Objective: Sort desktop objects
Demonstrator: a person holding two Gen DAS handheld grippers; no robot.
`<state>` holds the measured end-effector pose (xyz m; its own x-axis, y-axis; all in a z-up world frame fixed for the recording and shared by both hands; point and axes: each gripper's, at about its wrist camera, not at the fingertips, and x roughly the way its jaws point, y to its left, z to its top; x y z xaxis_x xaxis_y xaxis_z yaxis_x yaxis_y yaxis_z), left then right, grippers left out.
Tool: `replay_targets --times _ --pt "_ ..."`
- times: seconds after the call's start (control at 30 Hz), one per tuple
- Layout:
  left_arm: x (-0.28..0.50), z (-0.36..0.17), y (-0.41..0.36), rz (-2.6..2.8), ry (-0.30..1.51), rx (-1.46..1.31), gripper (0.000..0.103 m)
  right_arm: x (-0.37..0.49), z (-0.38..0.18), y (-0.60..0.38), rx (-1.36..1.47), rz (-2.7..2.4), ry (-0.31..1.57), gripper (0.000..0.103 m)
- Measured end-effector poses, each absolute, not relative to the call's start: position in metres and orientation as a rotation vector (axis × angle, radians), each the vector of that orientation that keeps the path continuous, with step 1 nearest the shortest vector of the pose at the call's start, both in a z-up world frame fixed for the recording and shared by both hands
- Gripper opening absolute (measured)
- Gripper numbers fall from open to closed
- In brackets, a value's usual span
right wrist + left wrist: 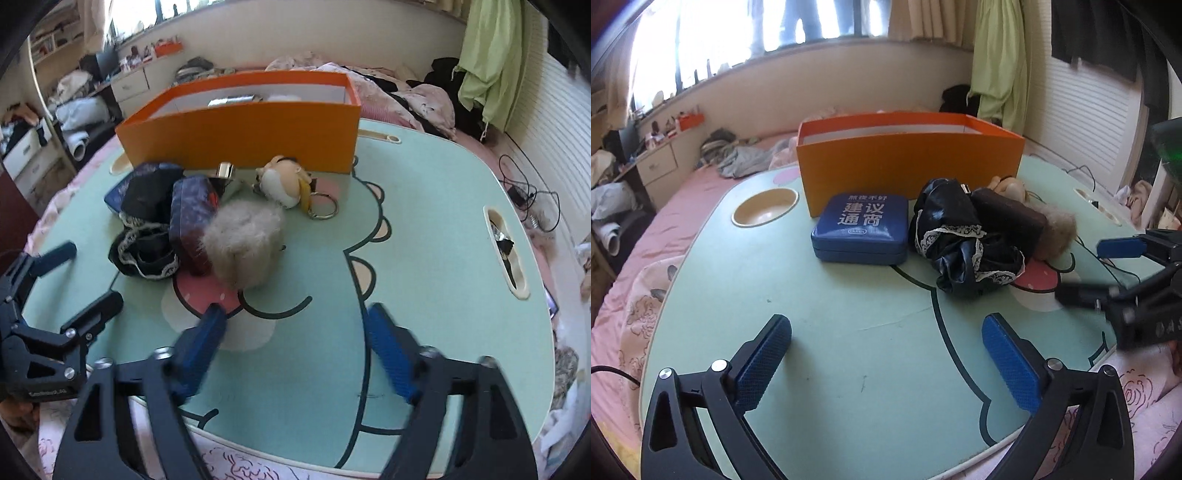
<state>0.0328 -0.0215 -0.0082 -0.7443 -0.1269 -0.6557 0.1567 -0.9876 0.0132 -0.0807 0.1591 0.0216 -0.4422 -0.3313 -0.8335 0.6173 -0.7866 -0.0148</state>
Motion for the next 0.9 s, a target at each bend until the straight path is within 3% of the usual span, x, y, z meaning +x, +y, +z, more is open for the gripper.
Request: replay_targets --times 0.03,0.9 --pt "0.033 -0.009 -0.021 -2.8 0.063 1.042 0.103 -0.08 0.02 0.158 1.197 -2.22 0.439 0.103" --pt "0.038 -0.008 -0.012 -2.863 0.028 1.035 0.103 -0.078 0.017 0.157 1.161 -2.2 0.449 0.103"
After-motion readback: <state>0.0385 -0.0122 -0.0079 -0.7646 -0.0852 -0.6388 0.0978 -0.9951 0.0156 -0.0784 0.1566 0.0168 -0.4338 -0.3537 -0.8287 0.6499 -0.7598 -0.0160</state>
